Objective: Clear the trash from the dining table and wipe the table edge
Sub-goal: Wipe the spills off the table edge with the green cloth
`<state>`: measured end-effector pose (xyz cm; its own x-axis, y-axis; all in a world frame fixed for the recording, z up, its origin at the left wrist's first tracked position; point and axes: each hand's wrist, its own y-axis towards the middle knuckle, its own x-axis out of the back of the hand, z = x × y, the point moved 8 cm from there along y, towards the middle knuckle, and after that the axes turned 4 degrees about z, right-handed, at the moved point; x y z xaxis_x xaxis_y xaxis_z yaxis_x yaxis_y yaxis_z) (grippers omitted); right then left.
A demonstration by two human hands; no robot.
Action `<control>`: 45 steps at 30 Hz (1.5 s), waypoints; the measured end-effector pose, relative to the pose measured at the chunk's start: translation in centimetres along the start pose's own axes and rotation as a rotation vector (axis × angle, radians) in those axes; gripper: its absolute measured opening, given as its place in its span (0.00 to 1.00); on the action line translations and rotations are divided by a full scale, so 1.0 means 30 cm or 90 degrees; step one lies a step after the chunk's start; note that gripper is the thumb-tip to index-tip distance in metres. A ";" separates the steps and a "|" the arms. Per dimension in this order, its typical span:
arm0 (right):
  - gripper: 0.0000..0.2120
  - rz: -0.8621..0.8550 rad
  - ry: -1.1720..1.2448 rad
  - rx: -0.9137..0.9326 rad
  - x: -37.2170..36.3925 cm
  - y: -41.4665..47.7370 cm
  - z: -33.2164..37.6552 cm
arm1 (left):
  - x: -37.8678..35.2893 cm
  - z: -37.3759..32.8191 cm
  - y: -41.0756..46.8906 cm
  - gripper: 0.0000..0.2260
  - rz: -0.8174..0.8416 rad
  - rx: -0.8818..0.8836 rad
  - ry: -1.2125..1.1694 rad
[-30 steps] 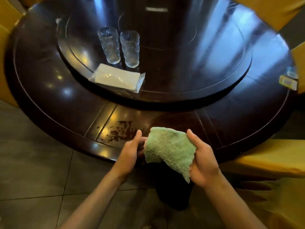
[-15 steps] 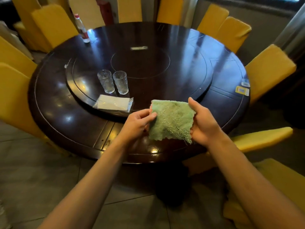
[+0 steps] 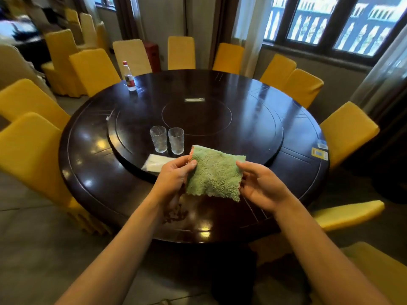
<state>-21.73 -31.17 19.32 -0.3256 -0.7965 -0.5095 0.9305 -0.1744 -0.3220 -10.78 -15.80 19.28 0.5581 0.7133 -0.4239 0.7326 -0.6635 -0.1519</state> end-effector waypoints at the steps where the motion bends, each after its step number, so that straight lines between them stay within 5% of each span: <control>1: 0.24 0.006 0.002 0.010 -0.020 0.012 0.001 | 0.020 -0.013 0.010 0.11 0.001 0.002 -0.002; 7: 0.14 -0.007 -0.039 0.057 -0.103 0.132 0.014 | 0.140 -0.093 0.106 0.09 0.025 -0.011 0.020; 19: 0.11 -0.129 -0.081 0.074 -0.056 0.332 -0.019 | 0.261 -0.074 0.294 0.09 0.074 0.049 0.065; 45: 0.13 -0.212 -0.054 -0.137 0.616 0.897 -0.122 | 0.285 0.482 0.878 0.17 -0.073 0.301 0.218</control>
<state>-3.33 -48.46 -1.67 -0.5801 -0.7635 -0.2837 0.7167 -0.3130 -0.6232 7.66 -30.45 -1.27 0.6372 0.7664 -0.0810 0.5865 -0.5504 -0.5942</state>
